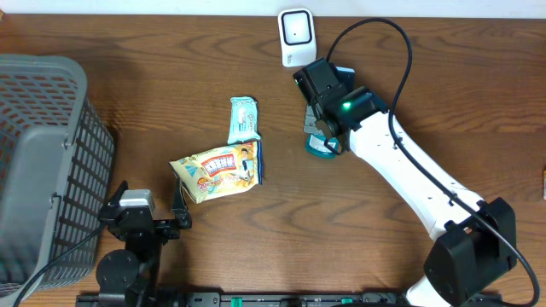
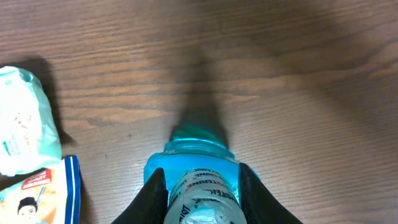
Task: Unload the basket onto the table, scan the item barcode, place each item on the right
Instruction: 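Tilt the bottle upright on the table and open the right gripper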
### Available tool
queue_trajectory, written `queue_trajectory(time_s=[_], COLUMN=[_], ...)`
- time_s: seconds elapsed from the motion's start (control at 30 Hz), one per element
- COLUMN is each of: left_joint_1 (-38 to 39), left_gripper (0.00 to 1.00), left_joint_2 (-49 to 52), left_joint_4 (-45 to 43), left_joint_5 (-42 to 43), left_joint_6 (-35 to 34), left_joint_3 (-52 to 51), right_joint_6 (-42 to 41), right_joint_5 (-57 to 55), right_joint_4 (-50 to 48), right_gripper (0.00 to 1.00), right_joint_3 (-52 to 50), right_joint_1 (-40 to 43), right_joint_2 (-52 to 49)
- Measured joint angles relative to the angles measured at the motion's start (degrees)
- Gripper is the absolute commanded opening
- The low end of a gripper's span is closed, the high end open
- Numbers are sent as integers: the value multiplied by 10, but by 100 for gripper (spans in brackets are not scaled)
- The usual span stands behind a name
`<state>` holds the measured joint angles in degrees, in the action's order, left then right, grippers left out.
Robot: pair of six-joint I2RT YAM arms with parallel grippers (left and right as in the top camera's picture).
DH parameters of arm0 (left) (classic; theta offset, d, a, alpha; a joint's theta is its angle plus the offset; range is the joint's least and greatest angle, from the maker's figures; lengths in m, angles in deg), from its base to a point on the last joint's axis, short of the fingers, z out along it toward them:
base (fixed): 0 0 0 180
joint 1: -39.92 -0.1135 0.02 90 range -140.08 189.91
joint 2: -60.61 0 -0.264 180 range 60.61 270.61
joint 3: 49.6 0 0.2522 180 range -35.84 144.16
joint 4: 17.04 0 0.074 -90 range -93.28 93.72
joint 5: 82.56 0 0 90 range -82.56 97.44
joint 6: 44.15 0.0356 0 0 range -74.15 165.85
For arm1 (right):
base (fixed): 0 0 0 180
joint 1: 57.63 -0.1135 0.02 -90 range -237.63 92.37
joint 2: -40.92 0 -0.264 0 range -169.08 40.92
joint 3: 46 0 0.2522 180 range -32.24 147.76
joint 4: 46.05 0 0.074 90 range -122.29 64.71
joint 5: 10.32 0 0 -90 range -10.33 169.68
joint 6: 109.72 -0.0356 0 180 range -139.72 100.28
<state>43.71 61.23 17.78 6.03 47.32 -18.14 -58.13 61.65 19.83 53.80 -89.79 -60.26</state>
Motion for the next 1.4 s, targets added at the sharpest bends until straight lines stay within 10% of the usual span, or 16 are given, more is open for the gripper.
queue_trajectory(time_s=[0.67,1.4], left_joint_1=[0,0], left_gripper=[98,98], left_joint_2=[0,0], left_joint_4=[0,0], left_joint_5=[0,0], left_joint_6=[0,0], left_joint_3=[0,0], right_joint_6=[-13,-14], right_joint_5=[6,68], right_joint_4=[-8,41], right_gripper=[91,99], right_joint_3=[-9,19], right_joint_1=[0,0], right_joint_2=[0,131])
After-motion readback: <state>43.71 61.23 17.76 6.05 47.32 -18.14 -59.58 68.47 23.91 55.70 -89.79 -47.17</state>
